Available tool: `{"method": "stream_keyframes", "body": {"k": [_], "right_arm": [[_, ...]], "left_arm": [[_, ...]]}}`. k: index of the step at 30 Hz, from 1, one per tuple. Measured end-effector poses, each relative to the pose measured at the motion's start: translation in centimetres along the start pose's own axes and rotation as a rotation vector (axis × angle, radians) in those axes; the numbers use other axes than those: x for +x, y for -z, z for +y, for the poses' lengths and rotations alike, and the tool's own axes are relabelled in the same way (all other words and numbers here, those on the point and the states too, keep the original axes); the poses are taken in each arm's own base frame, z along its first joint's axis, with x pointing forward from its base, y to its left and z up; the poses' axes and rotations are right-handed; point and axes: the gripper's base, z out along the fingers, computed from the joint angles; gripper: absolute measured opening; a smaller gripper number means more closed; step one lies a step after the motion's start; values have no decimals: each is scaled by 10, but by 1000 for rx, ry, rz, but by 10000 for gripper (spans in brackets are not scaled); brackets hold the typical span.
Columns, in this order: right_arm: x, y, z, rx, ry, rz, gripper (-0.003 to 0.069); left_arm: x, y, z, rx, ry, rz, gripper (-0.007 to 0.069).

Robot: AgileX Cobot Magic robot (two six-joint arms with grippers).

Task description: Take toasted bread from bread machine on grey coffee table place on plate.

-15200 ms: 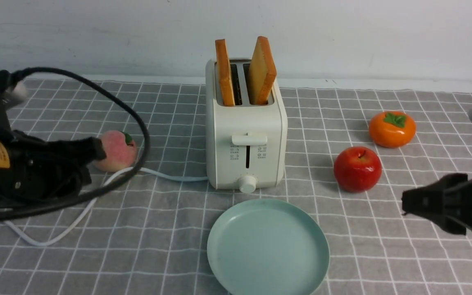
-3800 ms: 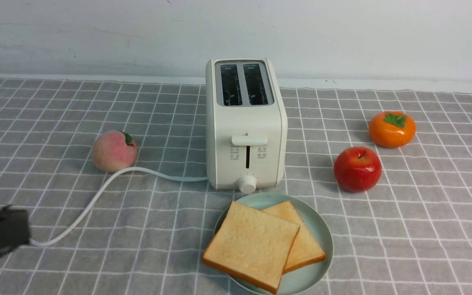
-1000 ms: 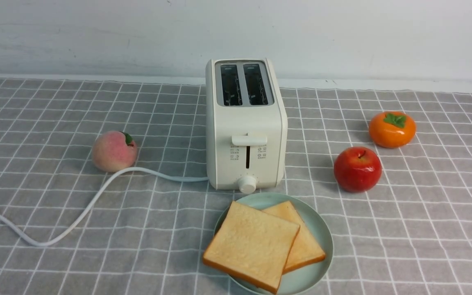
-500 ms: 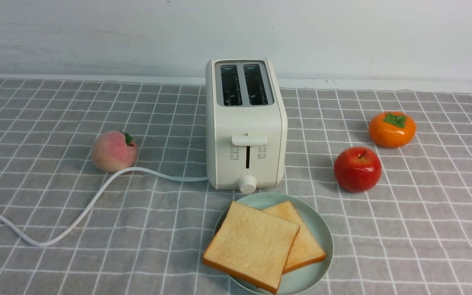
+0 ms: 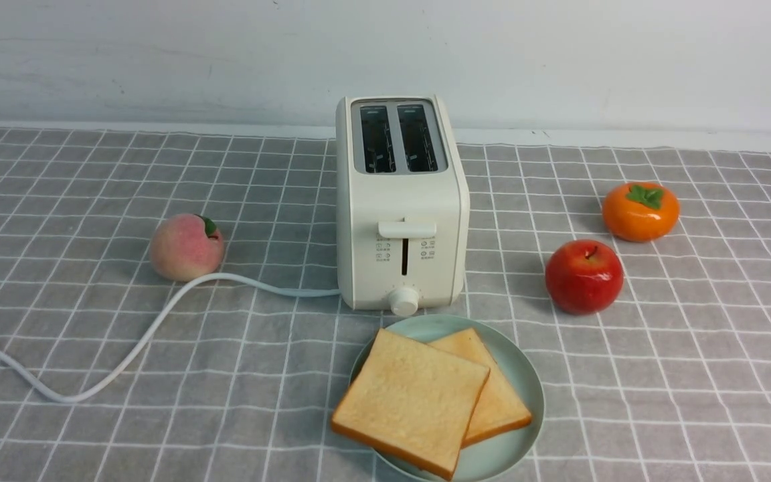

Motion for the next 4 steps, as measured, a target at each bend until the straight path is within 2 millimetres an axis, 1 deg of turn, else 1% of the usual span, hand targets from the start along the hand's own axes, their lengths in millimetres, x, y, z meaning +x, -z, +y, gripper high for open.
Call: {"method": "stream_keyframes", "body": {"k": [4], "right_arm": [[0, 0, 0, 0, 0, 0, 146]], "left_arm": [[0, 0, 0, 0, 0, 0, 90]]}}
